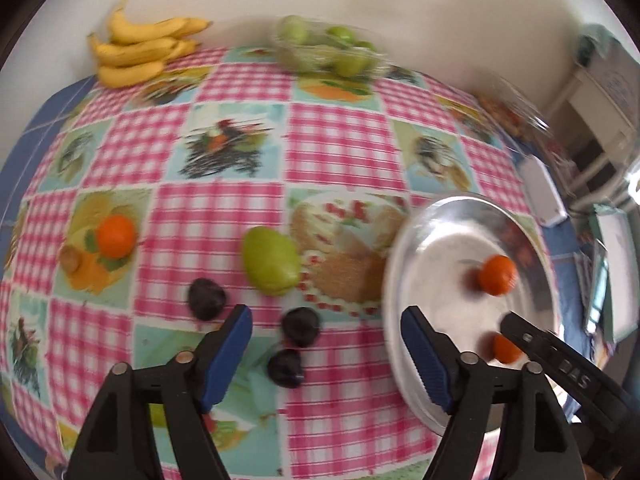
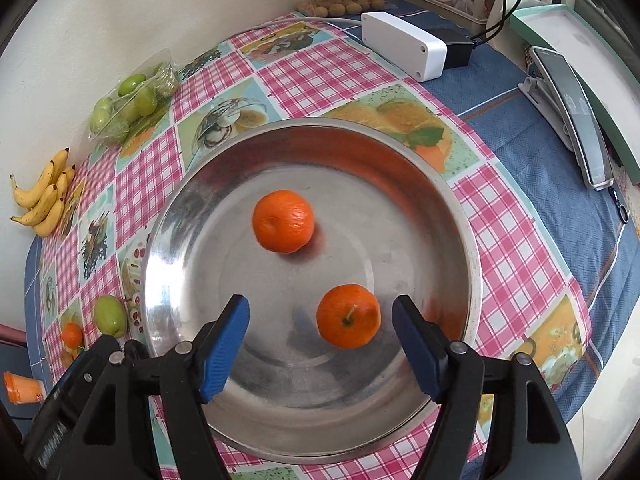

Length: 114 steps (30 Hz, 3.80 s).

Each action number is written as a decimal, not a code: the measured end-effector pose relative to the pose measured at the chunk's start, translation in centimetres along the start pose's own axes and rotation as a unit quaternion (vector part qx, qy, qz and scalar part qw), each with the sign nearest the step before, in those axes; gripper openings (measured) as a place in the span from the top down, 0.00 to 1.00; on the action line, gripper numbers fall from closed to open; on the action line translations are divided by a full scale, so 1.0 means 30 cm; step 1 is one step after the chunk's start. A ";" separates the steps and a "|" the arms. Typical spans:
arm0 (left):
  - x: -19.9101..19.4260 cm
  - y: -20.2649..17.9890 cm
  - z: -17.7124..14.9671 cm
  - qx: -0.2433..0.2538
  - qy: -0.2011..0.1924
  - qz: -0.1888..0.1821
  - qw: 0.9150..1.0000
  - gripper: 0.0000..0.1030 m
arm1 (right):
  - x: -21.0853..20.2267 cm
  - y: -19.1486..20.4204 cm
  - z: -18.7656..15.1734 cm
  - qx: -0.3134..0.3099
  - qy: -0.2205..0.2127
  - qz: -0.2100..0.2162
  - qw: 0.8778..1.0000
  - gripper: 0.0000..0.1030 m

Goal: Organize fruits
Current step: 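Withdraw both grippers from the bowl back toward the remaining fruit, then grasp a dark plum with the right gripper while the left gripper approaches the green mango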

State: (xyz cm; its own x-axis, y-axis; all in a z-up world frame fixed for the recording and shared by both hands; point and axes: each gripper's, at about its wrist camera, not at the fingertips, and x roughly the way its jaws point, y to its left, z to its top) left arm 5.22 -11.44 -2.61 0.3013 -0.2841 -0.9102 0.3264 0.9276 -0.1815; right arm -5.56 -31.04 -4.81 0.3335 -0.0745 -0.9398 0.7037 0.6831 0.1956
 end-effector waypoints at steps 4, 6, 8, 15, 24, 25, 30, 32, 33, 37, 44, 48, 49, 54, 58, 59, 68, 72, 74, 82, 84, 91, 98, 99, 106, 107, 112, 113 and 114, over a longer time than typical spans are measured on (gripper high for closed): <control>0.016 0.071 0.002 -0.035 0.007 0.019 0.999 0.15 | 0.004 0.020 -0.001 -0.014 0.000 0.002 1.000 0.19; 0.020 0.087 0.002 -0.039 0.006 0.028 0.999 0.14 | 0.004 0.030 -0.003 -0.022 -0.002 0.003 1.000 0.19; 0.024 0.098 0.002 -0.041 0.002 0.035 0.999 0.01 | 0.004 0.038 -0.004 -0.028 -0.003 0.004 1.000 0.17; 0.020 0.112 0.001 -0.046 -0.009 0.045 0.998 0.00 | -0.003 0.045 -0.006 -0.038 -0.012 0.006 0.999 0.11; 0.023 0.130 -0.001 -0.050 -0.013 0.060 0.997 0.00 | -0.018 0.082 -0.012 -0.075 -0.032 0.014 0.997 0.06; 0.022 0.129 0.000 -0.048 -0.015 0.061 0.997 0.00 | -0.018 0.087 -0.013 -0.079 -0.033 0.014 0.996 0.06; 0.009 0.128 0.001 -0.038 -0.025 0.061 0.997 0.00 | -0.021 0.096 -0.023 -0.087 -0.036 0.026 0.995 0.06; -0.001 0.132 0.001 -0.034 -0.031 0.055 0.997 0.00 | -0.021 0.107 -0.032 -0.097 -0.035 0.030 0.994 0.06; -0.007 0.135 0.001 -0.034 -0.034 0.054 0.997 0.00 | -0.022 0.115 -0.037 -0.104 -0.034 0.035 0.993 0.06; -0.036 0.156 0.003 -0.036 -0.047 0.039 0.997 0.00 | -0.036 0.158 -0.060 -0.134 -0.037 0.048 0.989 0.06; -0.088 0.204 0.005 -0.040 -0.068 0.029 0.996 0.00 | -0.060 0.191 -0.080 -0.140 -0.043 0.058 0.988 0.06; -0.117 0.242 0.003 -0.040 -0.072 0.014 0.997 0.00 | -0.059 0.196 -0.098 -0.140 -0.036 0.070 0.987 0.06; -0.123 0.252 0.000 -0.041 -0.073 0.014 0.996 0.00 | -0.055 0.196 -0.101 -0.138 -0.032 0.073 0.987 0.06; -0.146 0.304 -0.015 -0.046 -0.067 0.029 0.996 0.00 | -0.049 0.205 -0.121 -0.138 -0.024 0.068 0.988 0.06; -0.148 0.350 -0.039 -0.056 -0.052 0.029 0.997 0.00 | -0.057 0.236 -0.144 -0.151 -0.021 0.067 0.986 0.06; -0.146 0.366 -0.045 -0.064 -0.047 0.025 0.997 0.00 | -0.059 0.246 -0.151 -0.154 -0.020 0.068 0.986 0.06; -0.108 0.481 -0.121 -0.141 -0.001 0.002 0.990 0.01 | -0.077 0.386 -0.252 -0.192 0.006 0.115 0.975 0.06; -0.095 0.501 -0.143 -0.156 0.014 -0.012 0.988 0.03 | -0.059 0.450 -0.293 -0.220 0.020 0.120 0.968 0.06; -0.085 0.503 -0.150 -0.159 0.022 -0.014 0.987 0.06 | -0.034 0.463 -0.303 -0.226 0.032 0.116 0.967 0.07; -0.049 0.495 -0.156 -0.167 0.040 -0.027 0.985 0.10 | 0.040 0.484 -0.299 -0.220 0.060 0.115 0.967 0.29; -0.043 0.495 -0.156 -0.172 0.043 -0.027 0.984 0.10 | 0.047 0.498 -0.295 -0.224 0.059 0.112 0.966 0.35; -0.017 0.491 -0.154 -0.177 0.053 -0.028 0.982 0.10 | 0.085 0.534 -0.285 -0.241 0.062 0.099 0.963 0.47; 0.000 0.501 -0.147 -0.187 0.059 -0.028 0.980 0.10 | 0.130 0.570 -0.280 -0.252 0.068 0.080 0.962 0.55; 0.001 0.501 -0.146 -0.187 0.060 -0.027 0.980 0.10 | 0.133 0.574 -0.280 -0.255 0.067 0.077 0.962 0.56; 0.017 0.499 -0.139 -0.187 0.065 -0.022 0.980 0.10 | 0.143 0.602 -0.284 -0.273 0.060 0.064 0.958 0.69; 0.019 0.500 -0.139 -0.189 0.065 -0.022 0.980 0.10 | 0.143 0.604 -0.284 -0.273 0.060 0.066 0.958 0.71; 0.020 0.502 -0.141 -0.188 0.065 -0.022 0.980 0.10 | 0.143 0.604 -0.287 -0.273 0.060 0.069 0.958 0.74; 0.021 0.504 -0.142 -0.189 0.066 -0.023 0.979 0.10 | 0.141 0.601 -0.287 -0.273 0.059 0.069 0.958 0.74; 0.022 0.505 -0.143 -0.190 0.066 -0.024 0.979 0.10 | 0.143 0.604 -0.287 -0.273 0.059 0.067 0.958 0.74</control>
State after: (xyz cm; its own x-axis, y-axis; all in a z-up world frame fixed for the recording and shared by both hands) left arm 6.52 3.48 -7.55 0.1663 -0.3195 -0.9329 -0.0280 0.9441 -0.3284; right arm 3.21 -12.74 -7.71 0.3020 0.1022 -0.9478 0.2151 0.9613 0.1722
